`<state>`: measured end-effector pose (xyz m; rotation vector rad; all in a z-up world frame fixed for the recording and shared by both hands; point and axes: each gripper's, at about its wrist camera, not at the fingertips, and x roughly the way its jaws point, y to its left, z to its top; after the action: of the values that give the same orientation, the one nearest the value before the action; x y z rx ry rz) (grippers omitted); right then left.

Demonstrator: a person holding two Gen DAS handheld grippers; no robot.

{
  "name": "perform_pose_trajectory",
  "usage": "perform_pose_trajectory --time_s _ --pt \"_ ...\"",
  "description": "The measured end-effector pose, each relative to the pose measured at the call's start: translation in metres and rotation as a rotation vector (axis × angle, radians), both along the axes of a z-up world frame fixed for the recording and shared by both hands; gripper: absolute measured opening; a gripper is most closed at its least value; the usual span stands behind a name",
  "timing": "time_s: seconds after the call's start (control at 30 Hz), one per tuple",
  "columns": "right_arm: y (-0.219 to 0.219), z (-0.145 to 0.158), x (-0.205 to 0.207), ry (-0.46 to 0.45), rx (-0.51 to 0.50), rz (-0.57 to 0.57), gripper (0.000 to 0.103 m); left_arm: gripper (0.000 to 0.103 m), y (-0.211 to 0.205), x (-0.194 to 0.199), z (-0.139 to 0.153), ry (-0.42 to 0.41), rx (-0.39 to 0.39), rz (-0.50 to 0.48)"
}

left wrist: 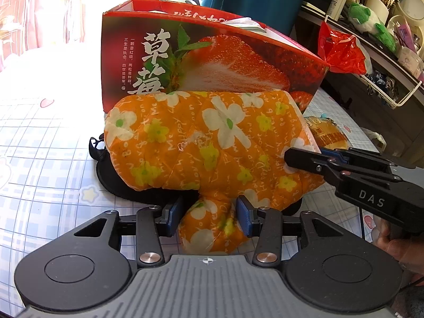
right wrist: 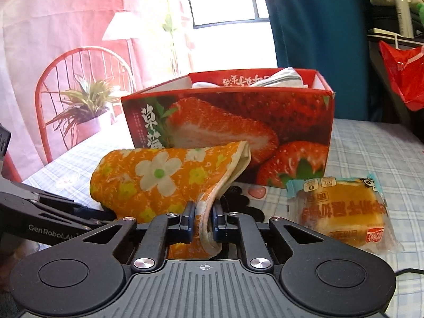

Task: Organize soft objects
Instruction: 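Lift the orange floral cloth with the right tool toward the box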

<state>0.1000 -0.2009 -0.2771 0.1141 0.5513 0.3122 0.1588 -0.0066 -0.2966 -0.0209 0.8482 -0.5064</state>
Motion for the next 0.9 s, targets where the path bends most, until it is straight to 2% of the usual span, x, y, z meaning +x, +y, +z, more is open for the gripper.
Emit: perform_pose_trajectory --time_s 0.2,0.3,0.33,0.37,0.43,0.53,0.57,0.77,0.9 --pt "-0.004 -0.010 0.003 0.054 0.003 -0.029 0.011 0.048 0.005 0.002 0.000 0.012 -0.031 0.012" --pt "-0.002 -0.012 0.003 0.057 -0.010 -0.022 0.011 0.049 0.014 0.003 0.004 0.020 -0.057 0.062" --pt "0.000 -0.013 0.003 0.055 -0.026 -0.015 0.011 0.052 0.016 0.002 0.007 0.005 -0.054 0.082" --pt "0.003 -0.013 0.003 0.051 -0.043 -0.013 0.011 0.060 0.019 -0.001 0.010 -0.017 -0.044 0.111" --pt "0.005 -0.014 0.003 0.047 -0.060 -0.010 0.011 0.064 0.027 -0.003 0.017 -0.058 -0.063 0.158" --pt "0.003 -0.014 0.004 0.051 -0.051 -0.010 0.011 0.064 0.043 0.000 0.023 -0.050 -0.168 0.207" --pt "0.002 -0.015 0.004 0.052 -0.049 -0.009 0.011 0.065 0.047 0.002 0.023 -0.043 -0.182 0.222" --pt "0.002 -0.015 0.006 0.054 -0.048 -0.006 0.012 0.064 0.058 0.025 0.024 -0.002 -0.224 0.323" --pt "0.002 -0.015 0.006 0.056 -0.045 -0.010 0.012 0.063 0.056 0.030 0.026 -0.034 -0.192 0.293"
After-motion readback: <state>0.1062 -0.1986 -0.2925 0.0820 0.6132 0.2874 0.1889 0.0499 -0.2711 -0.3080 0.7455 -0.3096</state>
